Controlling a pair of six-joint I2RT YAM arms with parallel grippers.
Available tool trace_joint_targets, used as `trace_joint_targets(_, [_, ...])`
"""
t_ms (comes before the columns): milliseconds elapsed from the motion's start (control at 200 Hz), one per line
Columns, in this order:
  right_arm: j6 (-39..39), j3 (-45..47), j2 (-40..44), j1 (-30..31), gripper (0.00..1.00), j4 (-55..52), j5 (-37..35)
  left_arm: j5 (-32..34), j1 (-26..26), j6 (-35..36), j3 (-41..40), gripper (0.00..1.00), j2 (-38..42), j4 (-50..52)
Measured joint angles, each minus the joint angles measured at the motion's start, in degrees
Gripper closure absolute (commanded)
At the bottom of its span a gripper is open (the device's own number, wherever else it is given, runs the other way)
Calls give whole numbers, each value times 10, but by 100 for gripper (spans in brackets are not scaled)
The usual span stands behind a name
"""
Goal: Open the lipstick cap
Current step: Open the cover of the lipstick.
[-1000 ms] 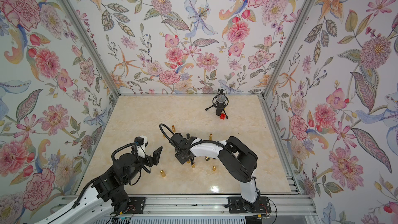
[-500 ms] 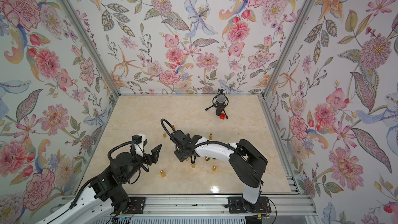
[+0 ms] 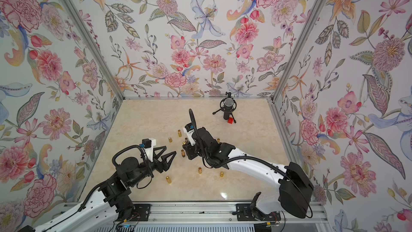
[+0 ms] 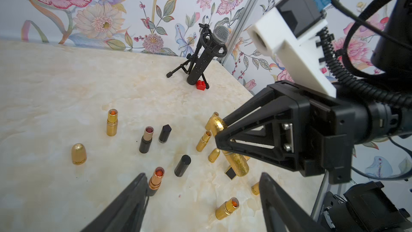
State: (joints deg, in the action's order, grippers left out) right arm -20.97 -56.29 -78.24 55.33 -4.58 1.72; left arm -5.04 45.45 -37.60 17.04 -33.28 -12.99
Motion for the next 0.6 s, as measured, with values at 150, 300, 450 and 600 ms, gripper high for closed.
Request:
trace_joint_targets(150, [-25, 48, 31, -4, 79, 90, 13, -56, 0, -35, -19, 29, -48, -78])
trace_joint_targets(300, [-40, 70, 35, -5, 79, 157, 28, -111, 0, -57, -22, 40, -104, -148])
trace_joint_targets(450, [-50, 84, 38, -5, 79, 209, 43, -133, 0, -68, -24, 47, -147, -206])
trace_joint_targets(600, [-57, 86, 38, -5, 79, 241, 57, -141, 0, -73, -24, 59, -185, -249])
